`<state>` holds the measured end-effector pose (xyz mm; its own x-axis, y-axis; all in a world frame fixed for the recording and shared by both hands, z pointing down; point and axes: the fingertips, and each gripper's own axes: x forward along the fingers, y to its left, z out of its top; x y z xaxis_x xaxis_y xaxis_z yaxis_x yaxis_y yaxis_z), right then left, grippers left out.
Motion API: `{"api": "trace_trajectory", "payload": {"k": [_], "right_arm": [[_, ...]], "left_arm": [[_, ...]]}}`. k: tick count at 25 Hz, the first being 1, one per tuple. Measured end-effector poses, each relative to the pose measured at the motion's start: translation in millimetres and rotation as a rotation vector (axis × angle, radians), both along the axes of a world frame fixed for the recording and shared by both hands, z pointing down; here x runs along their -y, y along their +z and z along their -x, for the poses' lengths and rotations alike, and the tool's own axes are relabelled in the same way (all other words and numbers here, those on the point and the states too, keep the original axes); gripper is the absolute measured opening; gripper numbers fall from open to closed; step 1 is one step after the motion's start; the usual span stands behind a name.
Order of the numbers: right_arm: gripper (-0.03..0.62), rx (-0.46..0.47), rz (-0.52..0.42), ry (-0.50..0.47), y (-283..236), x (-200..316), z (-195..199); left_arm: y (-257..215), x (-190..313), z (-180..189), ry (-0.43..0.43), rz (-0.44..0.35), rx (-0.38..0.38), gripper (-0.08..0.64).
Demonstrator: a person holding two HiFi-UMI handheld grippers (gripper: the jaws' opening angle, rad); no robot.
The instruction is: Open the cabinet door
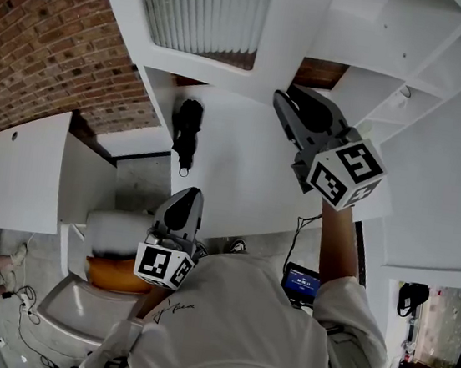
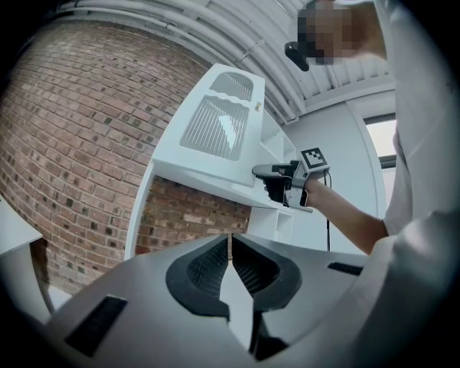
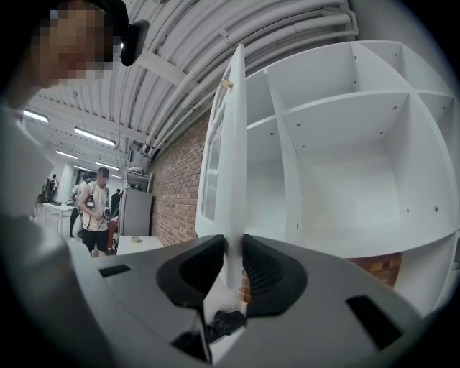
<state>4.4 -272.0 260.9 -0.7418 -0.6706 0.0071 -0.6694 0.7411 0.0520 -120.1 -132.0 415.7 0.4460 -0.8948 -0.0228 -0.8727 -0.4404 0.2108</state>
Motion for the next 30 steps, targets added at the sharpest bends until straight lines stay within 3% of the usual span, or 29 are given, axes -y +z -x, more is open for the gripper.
{"api": "trace_trajectory", "payload": {"k": [30], "right_arm": [[0.071, -0.011, -0.007, -0.142, 0, -61, 21]], "left_arm": [[0, -6, -6, 0.021, 0.002, 0.009, 0.028]]}}
